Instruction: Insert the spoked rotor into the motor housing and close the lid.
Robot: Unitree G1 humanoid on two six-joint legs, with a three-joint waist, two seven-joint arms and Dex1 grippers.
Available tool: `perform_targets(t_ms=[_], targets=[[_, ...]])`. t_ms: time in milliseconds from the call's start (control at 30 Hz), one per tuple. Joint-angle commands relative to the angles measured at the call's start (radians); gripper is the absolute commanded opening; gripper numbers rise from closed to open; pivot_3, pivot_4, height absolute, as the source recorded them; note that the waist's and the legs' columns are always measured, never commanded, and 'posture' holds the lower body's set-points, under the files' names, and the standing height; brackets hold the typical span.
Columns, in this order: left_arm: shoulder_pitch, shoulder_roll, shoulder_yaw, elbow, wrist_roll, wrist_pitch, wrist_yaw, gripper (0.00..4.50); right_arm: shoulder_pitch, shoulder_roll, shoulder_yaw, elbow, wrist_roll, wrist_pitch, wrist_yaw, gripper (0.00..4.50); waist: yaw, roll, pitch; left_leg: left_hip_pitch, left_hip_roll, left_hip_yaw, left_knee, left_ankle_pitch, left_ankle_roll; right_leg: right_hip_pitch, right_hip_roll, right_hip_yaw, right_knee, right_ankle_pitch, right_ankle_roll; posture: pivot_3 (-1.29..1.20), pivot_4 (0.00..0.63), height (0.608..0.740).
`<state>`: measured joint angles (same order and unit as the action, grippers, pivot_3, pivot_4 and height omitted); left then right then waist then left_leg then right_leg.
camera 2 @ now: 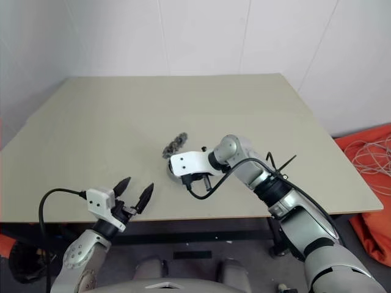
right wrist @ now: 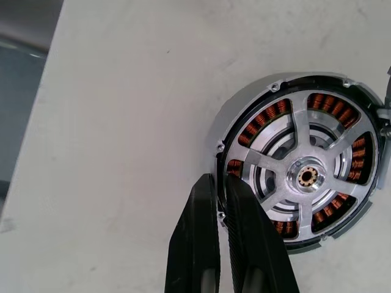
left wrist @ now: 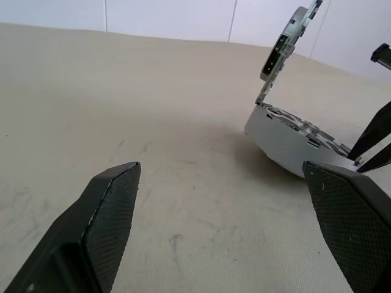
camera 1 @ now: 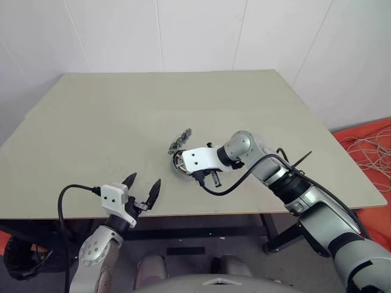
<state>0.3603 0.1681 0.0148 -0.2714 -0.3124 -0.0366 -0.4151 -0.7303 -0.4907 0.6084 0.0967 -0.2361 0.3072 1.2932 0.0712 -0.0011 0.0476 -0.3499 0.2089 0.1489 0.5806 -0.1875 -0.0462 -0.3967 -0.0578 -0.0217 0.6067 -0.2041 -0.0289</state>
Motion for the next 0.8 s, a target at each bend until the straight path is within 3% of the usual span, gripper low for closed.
perform_targets(t_ms=[33,233,400,600,800], targets=[[-0.017,0.000,0.006,-0.004,-0.011,-0.022,-0.014,4.50,-0.002,-0.012,-0.045,-0.109,0.031,0.106,0.016,0.03,-0.001,0.000,0.000,0.000,0.000,0.000,0.000,0.000,0.000,0.000,0.000,0.000,0.000,0.000,0.000,0.00,0.000,0.740],[-0.024,0.000,0.006,0.003,-0.010,-0.023,-0.020,4.50,-0.003,-0.029,-0.032,-0.180,0.033,0.304,0.032,0.03,-0.002,0.001,0.000,0.000,0.000,0.000,0.000,0.000,0.000,-0.001,0.000,0.000,0.000,0.000,0.000,0.00,0.000,0.740],[-0.026,-0.003,0.006,0.005,-0.008,-0.023,-0.019,4.50,-0.032,0.057,-0.026,-0.161,0.047,0.512,-0.037,0.03,-0.003,0.001,0.000,0.001,0.000,0.000,0.000,0.000,0.000,-0.001,0.000,0.000,0.000,0.000,0.000,0.00,0.000,0.740],[-0.021,-0.009,0.010,0.009,-0.003,-0.032,-0.012,4.50,-0.050,0.167,-0.007,-0.091,0.050,0.626,-0.151,0.03,-0.008,0.001,0.000,0.002,0.001,0.000,0.000,0.000,0.000,0.000,0.000,0.000,0.001,0.000,0.000,0.00,0.000,0.740],[-0.008,-0.014,0.014,0.006,0.001,-0.041,-0.008,4.50,-0.101,0.342,-0.088,0.077,0.080,0.734,-0.318,0.03,-0.040,0.000,0.001,0.007,-0.001,-0.002,-0.001,0.000,-0.001,0.000,0.000,-0.002,0.001,0.000,0.000,0.00,0.000,0.740]])
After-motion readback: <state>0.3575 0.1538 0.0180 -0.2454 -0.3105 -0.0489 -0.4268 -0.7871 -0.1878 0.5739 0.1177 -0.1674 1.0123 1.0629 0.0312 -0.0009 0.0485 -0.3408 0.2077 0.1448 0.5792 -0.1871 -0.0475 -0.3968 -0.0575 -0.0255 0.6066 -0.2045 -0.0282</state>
